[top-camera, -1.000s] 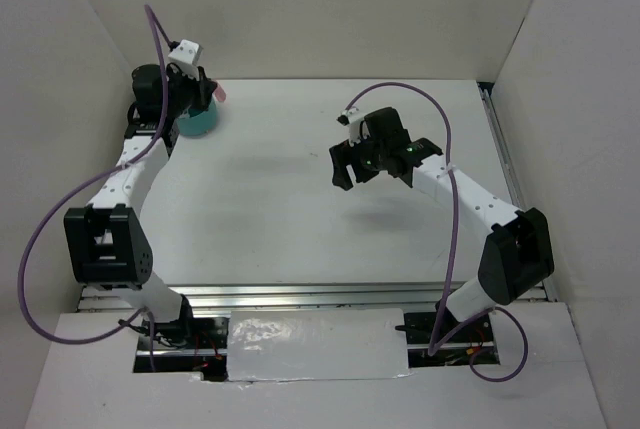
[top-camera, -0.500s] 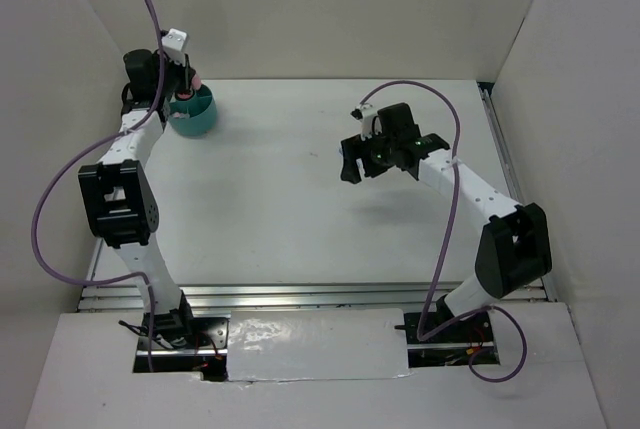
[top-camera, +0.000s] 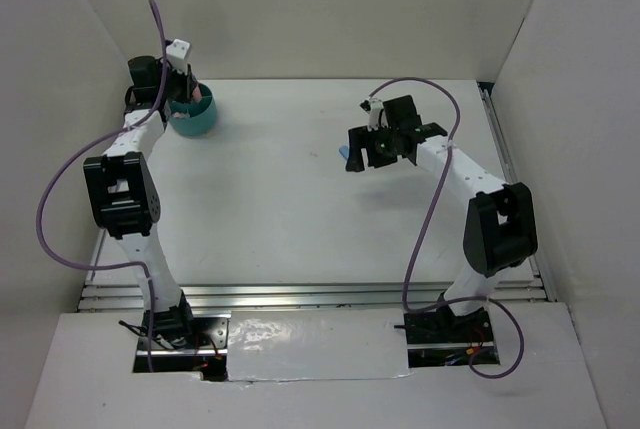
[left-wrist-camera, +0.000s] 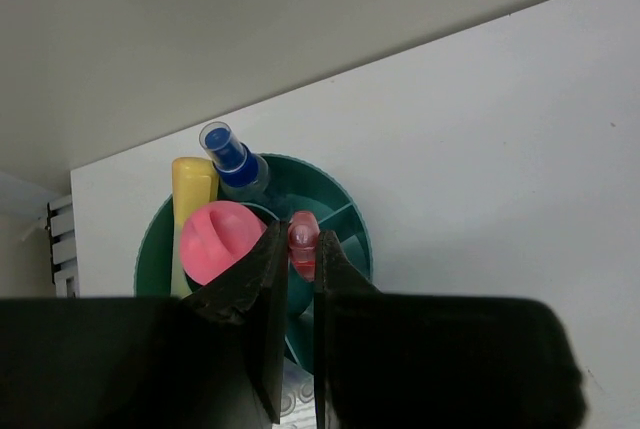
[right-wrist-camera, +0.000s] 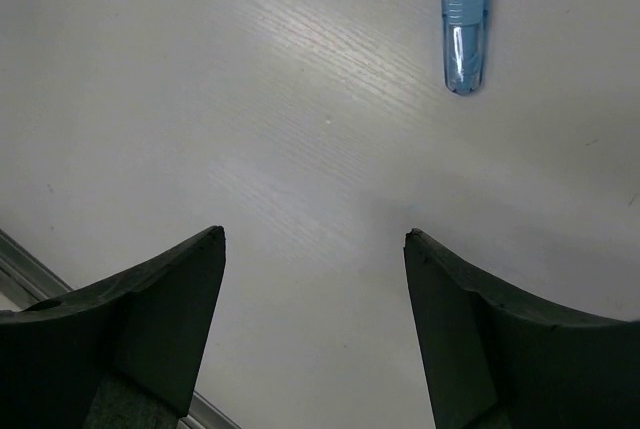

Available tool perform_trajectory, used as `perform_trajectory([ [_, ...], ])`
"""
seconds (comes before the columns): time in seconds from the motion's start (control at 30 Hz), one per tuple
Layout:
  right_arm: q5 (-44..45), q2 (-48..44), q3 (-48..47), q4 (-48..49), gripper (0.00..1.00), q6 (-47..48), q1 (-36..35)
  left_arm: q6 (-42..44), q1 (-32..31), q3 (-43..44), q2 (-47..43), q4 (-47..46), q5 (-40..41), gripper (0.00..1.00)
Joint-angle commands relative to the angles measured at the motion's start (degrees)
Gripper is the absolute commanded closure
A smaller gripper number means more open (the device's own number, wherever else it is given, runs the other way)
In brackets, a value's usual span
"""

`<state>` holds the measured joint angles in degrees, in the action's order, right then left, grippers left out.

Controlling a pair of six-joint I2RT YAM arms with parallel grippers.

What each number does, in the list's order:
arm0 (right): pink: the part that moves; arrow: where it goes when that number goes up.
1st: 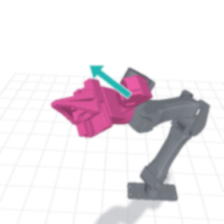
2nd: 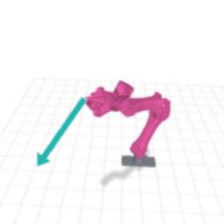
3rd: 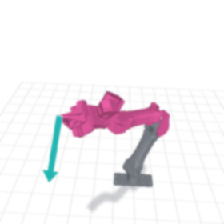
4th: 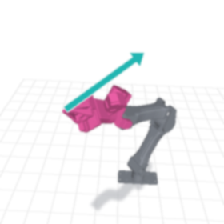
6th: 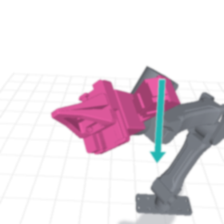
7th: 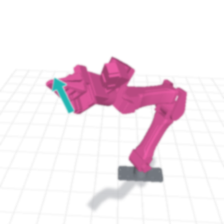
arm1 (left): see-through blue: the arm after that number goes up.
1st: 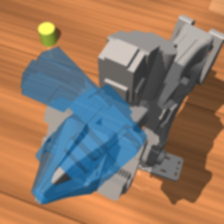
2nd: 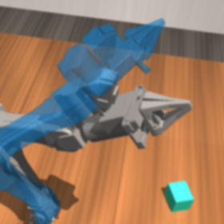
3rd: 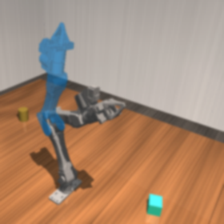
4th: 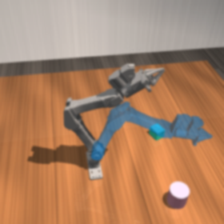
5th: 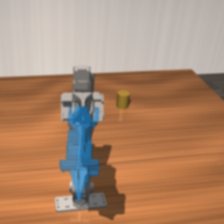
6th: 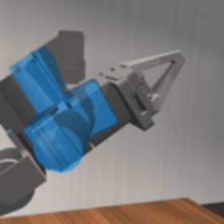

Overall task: Sort the stationery into containers
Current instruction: Place the stationery in the storage box, then pick up the stationery from the center of the board.

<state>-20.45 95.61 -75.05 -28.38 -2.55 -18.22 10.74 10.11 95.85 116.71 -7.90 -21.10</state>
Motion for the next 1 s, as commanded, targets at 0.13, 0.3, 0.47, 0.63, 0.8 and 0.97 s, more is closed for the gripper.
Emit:
perform_trajectory([
  [0.13, -0.9, 4.3, -4.9, -0.2, 0.21, -1.7, 1.8, 2.9, 0.9, 4.4, 3.2, 0.1, -0.7, 0.88],
  [0.3, -0.7, 7.7, -7.2, -0.1, 0.22, -1.9, 2.0, 1.6, 0.8, 4.5, 3.1, 0.2, -0.3, 0.54],
  [0.47, 1.7, 13.1, -11.3, -0.5, 0.23, -1.7, 0.9, 0.9, 0.9, 4.2, 1.9, 0.3, -1.0, 0.45],
  [0.63, 9.7, 19.0, -16.2, -1.1, 0.25, -1.5, -0.8, -0.6, 0.8, 1.5, -0.8, -0.5, -2.4, 0.43],
  [0.8, 15.6, 24.9, -21.1, 0.0, 0.25, -1.2, -2.1, -2.7, 0.7, -2.5, -6.4, -2.2, -5.4, 0.42],
  [0.97, 19.4, 30.5, -27.4, -1.5, 0.28, -1.2, -2.7, -4.7, 0.4, -6.2, -12.6, -3.3, -8.3, 0.41],
])
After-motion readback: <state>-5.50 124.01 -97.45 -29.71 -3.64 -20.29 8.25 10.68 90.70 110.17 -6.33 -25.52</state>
